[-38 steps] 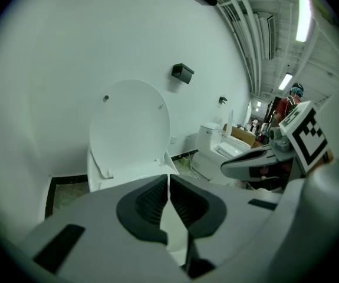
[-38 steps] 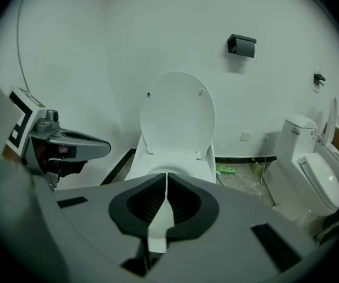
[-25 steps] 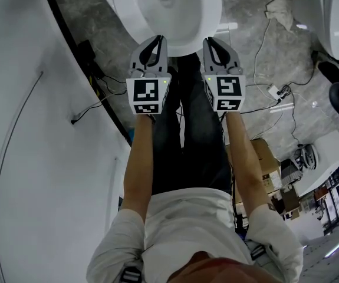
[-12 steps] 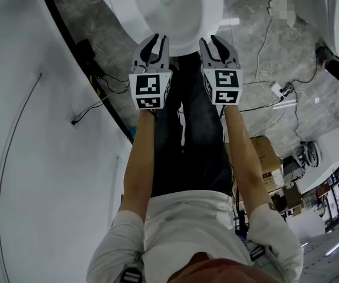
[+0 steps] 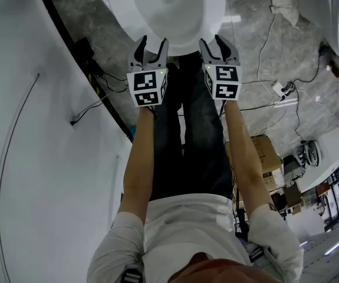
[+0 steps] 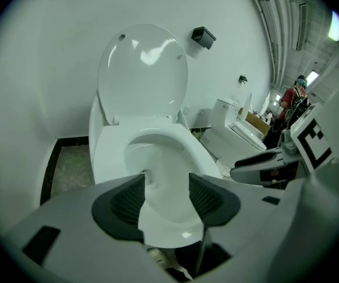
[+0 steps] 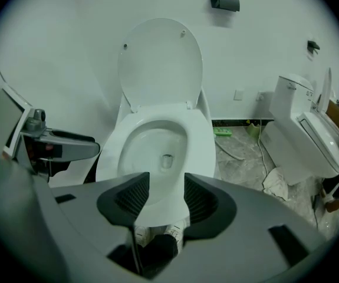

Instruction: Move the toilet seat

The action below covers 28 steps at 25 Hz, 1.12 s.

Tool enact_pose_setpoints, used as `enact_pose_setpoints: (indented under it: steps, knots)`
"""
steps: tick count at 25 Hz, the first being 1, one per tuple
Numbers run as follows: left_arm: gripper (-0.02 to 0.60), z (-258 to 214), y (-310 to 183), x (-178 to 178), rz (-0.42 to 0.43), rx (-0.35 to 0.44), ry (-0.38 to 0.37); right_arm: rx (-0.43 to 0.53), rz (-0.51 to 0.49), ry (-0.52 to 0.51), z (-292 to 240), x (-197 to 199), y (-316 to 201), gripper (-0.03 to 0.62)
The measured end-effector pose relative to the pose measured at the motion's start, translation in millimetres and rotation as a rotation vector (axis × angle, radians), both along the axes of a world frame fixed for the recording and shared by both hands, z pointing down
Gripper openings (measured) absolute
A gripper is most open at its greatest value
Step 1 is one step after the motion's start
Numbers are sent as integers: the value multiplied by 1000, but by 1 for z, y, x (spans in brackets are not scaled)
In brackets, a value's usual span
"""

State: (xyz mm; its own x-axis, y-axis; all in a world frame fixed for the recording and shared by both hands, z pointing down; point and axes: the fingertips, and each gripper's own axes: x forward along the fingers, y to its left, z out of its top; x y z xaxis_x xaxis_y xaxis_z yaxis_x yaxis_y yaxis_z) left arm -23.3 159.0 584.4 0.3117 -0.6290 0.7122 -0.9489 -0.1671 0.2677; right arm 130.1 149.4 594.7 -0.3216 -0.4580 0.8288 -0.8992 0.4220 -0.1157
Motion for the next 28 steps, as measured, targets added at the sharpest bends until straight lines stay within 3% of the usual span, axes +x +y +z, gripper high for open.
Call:
enact_pose_setpoints:
  steps: [18,28]
  knots:
    - [400,67,26,-27,-172,-120,-47,-97,61,49,62,15,13,321]
    - [430,94,35,-30,-200,-187,-45,-142,121,23,83,18,17,382]
